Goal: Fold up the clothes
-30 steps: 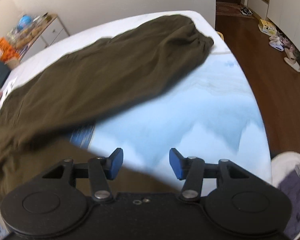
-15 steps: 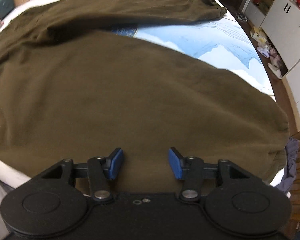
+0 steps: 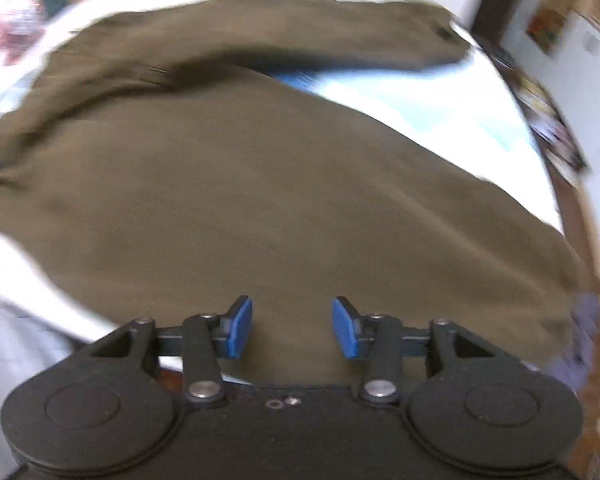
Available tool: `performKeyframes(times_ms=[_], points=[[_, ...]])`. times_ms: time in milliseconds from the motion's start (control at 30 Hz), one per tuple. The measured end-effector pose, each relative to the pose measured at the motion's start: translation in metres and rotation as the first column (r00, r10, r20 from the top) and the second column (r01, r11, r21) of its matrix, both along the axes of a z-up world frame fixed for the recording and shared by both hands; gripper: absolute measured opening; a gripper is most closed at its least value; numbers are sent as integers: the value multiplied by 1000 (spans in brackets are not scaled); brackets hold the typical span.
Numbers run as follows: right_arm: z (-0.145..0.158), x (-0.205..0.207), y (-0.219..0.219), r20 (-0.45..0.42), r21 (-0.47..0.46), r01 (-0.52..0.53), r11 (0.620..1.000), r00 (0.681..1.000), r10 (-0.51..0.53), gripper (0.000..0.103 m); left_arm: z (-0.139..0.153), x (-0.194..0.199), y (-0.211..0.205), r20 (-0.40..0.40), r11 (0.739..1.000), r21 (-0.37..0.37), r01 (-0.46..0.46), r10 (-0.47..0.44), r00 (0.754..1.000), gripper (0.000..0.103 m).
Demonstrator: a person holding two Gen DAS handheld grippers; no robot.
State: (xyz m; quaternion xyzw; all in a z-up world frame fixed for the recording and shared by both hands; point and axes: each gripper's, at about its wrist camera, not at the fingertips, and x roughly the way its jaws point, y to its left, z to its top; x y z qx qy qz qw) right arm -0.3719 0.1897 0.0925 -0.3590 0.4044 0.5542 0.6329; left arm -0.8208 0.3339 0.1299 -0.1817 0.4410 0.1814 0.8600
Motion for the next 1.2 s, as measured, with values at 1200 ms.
performKeyframes(times_ms=[1200], points=[[43,-18,133,-96,210,-102,972,988,125,103,-20,28,-33,-280,844,356,401,-313,908,78]])
